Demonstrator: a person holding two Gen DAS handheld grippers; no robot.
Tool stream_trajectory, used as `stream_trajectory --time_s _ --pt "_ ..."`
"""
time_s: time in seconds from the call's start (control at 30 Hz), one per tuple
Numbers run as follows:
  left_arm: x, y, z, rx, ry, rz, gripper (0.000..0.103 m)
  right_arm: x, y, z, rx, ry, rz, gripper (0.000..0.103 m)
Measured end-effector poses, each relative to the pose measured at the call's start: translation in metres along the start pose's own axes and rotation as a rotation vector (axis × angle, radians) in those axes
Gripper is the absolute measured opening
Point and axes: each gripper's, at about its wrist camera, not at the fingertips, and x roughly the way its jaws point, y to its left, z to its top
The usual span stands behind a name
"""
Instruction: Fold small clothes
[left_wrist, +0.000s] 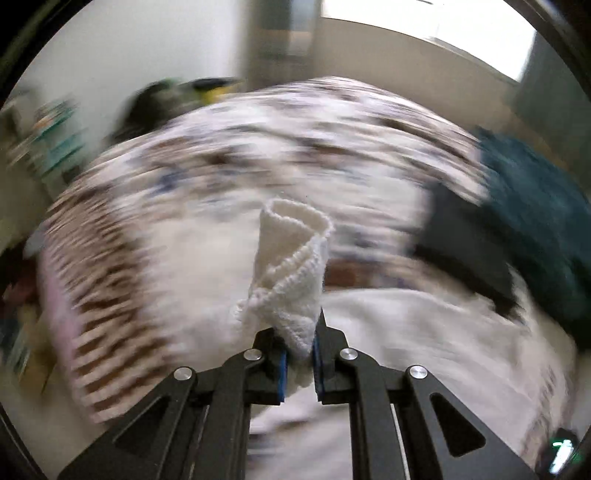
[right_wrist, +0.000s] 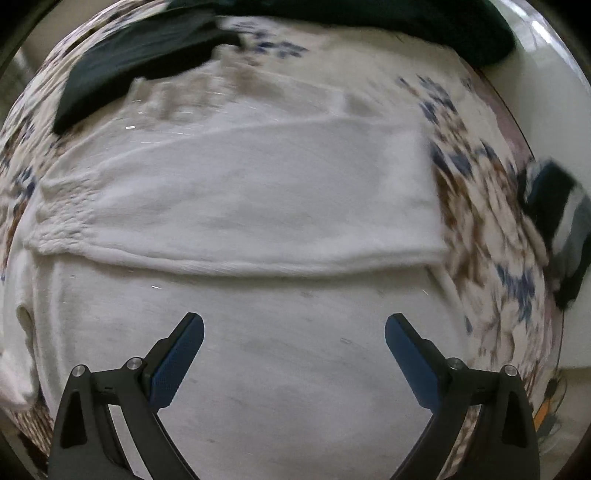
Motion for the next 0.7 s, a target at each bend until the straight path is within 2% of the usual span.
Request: stream_trajectory --time_s 0.07,0.17,0.23,0.37,0.47,0.57,0.6,0.63,0.67,0.7 --pt "0.011 -0.077 -0.005 0.123 0.02 -0.111 0.008 0.005 -0.028 -0.005 0.046 0.021 -0.002 0.1" --pt "0.027 -0.186 -0.036 0.304 0.083 -0.244 0.008 0.012 -0.081 -0.014 0.147 0.059 -0.002 0.1" --pt "0.036 -0.243 -0.062 0.4 0.141 -0.31 0.008 0.017 -0.112 -0.018 0.204 0.082 -0.005 0.1" --pt "0.044 -0.323 -0.122 0.536 0.247 -0.394 0.008 0.02 -0.175 -0.024 0.291 0.097 -0.047 0.1" --pt "0.048 -0.36 -0.16 0.627 0.299 -0.424 0.008 0.019 -0.208 -0.026 0.327 0.095 -0.06 0.1" --pt "0.058 -0.376 -0.183 0.671 0.378 -0.414 0.012 0.015 -0.234 -0.024 0.355 0.083 -0.02 0.1" --pt "0.059 -0.377 -0.184 0.67 0.398 -0.42 0.018 0.013 -0.239 -0.024 0.365 0.074 0.007 0.1" --pt "0.059 -0.372 -0.182 0.663 0.419 -0.441 0.031 0.011 -0.245 -0.022 0.374 0.066 0.04 0.1" --pt "0.058 -0.367 -0.178 0.652 0.426 -0.461 0.038 0.008 -0.25 -0.019 0.385 0.058 0.077 0.1" --pt "0.057 -0.362 -0.174 0.639 0.43 -0.478 0.057 0.005 -0.251 -0.014 0.395 0.051 0.113 0.1"
